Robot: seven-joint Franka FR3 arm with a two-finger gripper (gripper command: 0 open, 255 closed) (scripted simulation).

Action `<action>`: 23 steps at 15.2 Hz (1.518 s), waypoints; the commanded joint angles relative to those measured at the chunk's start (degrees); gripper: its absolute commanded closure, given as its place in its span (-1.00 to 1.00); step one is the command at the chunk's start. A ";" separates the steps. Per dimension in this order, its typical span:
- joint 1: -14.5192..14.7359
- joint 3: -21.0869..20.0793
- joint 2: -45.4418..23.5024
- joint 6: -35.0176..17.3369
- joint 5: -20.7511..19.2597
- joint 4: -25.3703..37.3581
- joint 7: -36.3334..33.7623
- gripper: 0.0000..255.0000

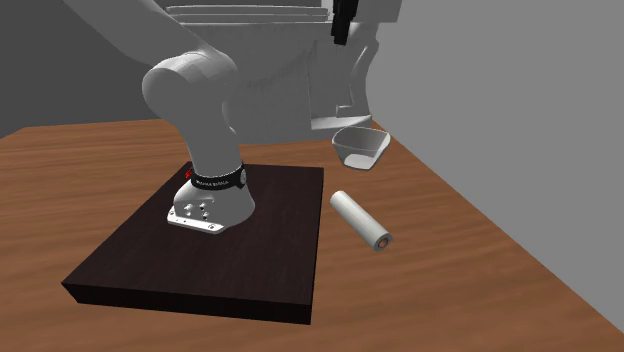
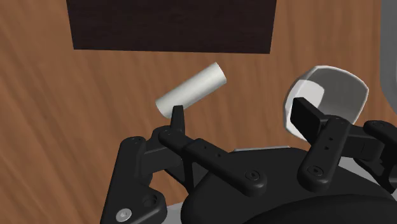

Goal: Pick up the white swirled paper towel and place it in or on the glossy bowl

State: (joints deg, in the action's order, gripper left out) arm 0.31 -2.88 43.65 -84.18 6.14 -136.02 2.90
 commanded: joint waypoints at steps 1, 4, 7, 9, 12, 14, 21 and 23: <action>0.00 0.00 0.00 0.00 0.00 0.00 0.00 -1.00; -1.42 -1.91 0.87 -6.45 1.50 -6.28 -5.11 -1.00; -2.71 -3.98 0.86 -13.21 3.11 -11.96 -10.14 -1.00; -3.50 -5.44 0.28 -17.96 4.24 -15.40 -13.47 -1.00; -4.64 -7.81 -1.58 -25.49 6.04 -19.99 -18.40 -1.00; -5.38 -9.48 -3.57 -30.84 7.28 -22.64 -21.67 -1.00; -8.44 -15.67 -16.02 -51.86 11.07 -28.77 -33.27 -1.00; -9.76 -17.52 -21.19 -58.44 11.53 -29.52 -36.83 -1.00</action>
State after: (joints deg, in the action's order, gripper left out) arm -9.14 -19.00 25.20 -138.94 17.14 -165.30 -31.42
